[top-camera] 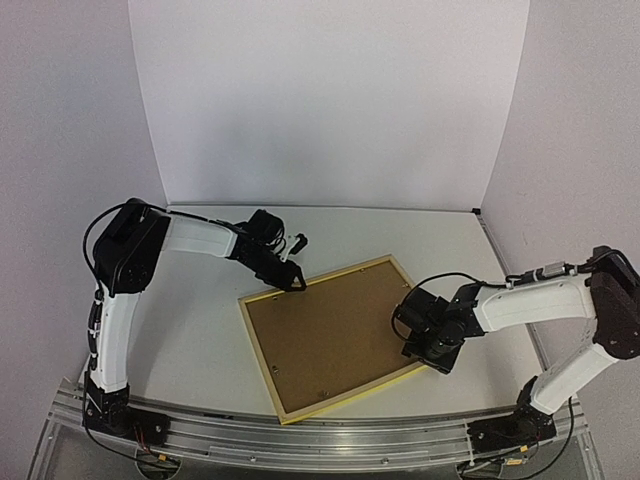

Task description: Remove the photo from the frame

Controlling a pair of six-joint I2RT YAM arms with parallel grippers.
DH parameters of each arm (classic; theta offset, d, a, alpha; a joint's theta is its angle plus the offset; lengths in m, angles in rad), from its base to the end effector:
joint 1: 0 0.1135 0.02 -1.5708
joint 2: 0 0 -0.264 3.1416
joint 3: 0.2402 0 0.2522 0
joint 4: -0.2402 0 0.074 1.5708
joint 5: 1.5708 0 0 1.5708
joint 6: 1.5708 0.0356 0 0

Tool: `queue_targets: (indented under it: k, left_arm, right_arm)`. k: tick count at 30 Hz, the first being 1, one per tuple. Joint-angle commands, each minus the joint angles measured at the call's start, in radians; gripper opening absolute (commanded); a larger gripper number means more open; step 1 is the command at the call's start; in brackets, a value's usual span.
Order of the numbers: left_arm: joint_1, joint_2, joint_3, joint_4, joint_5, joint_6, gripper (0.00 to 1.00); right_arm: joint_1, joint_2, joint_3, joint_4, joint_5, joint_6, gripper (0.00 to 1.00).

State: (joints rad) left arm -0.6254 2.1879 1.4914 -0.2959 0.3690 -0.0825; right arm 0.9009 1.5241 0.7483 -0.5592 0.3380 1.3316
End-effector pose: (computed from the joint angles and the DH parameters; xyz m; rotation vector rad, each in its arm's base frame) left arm 0.3636 -0.2784 0.1279 0.8462 2.4954 -0.7319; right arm 0.1643 0.1884 0.1439 0.6384 2.6600 0.0862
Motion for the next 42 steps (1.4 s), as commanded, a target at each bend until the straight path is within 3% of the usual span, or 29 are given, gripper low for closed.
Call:
queue_targets:
  k: [1, 3, 7, 16, 23, 28, 32, 37, 38, 41, 42]
  left_arm:
    - [-0.009, -0.013, -0.052, -0.066, -0.028, -0.034, 0.40]
    - [-0.009, -0.015, -0.059, -0.066, -0.031, -0.041, 0.37]
    - [-0.011, -0.048, -0.120, -0.053, -0.043, -0.076, 0.29]
    - [-0.034, -0.254, -0.407, -0.001, -0.129, -0.295, 0.14]
    - [-0.094, -0.439, -0.599, -0.023, -0.174, -0.477, 0.11]
    - [-0.115, -0.512, -0.684, -0.028, -0.201, -0.535, 0.10]
    - [-0.116, -0.518, -0.702, 0.007, -0.183, -0.569, 0.08]
    - [-0.117, -0.524, -0.680, 0.032, -0.197, -0.608, 0.11]
    - [-0.117, -0.532, -0.678, 0.033, -0.201, -0.610, 0.20]
    - [-0.116, -0.559, -0.644, 0.002, -0.237, -0.602, 0.45]
    - [-0.115, -0.569, -0.622, -0.021, -0.267, -0.597, 0.54]
  right_arm:
    - [-0.013, 0.005, -0.037, 0.069, 0.001, 0.081, 0.51]
    - [-0.015, 0.004, -0.039, 0.084, 0.016, 0.068, 0.43]
    - [-0.044, 0.053, 0.031, 0.099, 0.058, -0.041, 0.35]
    - [-0.222, 0.392, 0.381, 0.114, -0.076, -0.490, 0.12]
    - [-0.320, 0.624, 0.696, 0.141, -0.097, -0.841, 0.09]
    - [-0.334, 0.786, 0.901, 0.174, -0.218, -1.104, 0.05]
    - [-0.335, 0.868, 1.006, 0.183, -0.253, -1.161, 0.05]
    - [-0.335, 0.855, 1.004, 0.190, -0.213, -1.155, 0.12]
    - [-0.335, 0.840, 0.999, 0.189, -0.202, -1.162, 0.18]
    - [-0.335, 0.777, 0.980, 0.189, -0.156, -1.172, 0.50]
    - [-0.335, 0.744, 0.971, 0.189, -0.132, -1.171, 0.54]
